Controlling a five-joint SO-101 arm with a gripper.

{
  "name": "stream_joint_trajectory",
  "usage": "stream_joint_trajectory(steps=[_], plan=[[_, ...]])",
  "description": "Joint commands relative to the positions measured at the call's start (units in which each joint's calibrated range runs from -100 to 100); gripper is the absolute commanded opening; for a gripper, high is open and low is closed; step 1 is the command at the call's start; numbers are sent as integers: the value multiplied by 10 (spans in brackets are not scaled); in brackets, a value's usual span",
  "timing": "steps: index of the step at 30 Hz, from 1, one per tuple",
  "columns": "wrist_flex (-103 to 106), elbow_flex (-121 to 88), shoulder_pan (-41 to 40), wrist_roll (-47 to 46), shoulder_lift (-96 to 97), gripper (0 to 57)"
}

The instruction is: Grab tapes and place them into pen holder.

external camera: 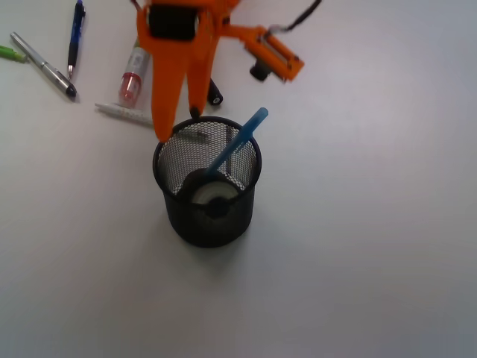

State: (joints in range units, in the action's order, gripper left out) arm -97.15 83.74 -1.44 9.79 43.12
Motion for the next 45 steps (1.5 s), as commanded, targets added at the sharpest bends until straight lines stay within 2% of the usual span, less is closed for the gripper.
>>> stream_joint_trajectory(steps=[1,2,6,7,9,14,15,21,29,36,45], plan=[[-27,108,54,-18,-78,318],[-27,97,65,-57,-125,261],[-27,-46,31,-94,-229,33],[-27,-101,22,-98,-262,0],[-26,-230,13,-96,-336,17],[-18,-570,27,-73,-558,4],[0,-697,39,-65,-659,4],[149,-1087,47,-65,-993,4],[328,-1526,30,-66,-1398,3],[426,-1691,16,-68,-1396,3],[430,-1798,22,-65,-1421,3]])
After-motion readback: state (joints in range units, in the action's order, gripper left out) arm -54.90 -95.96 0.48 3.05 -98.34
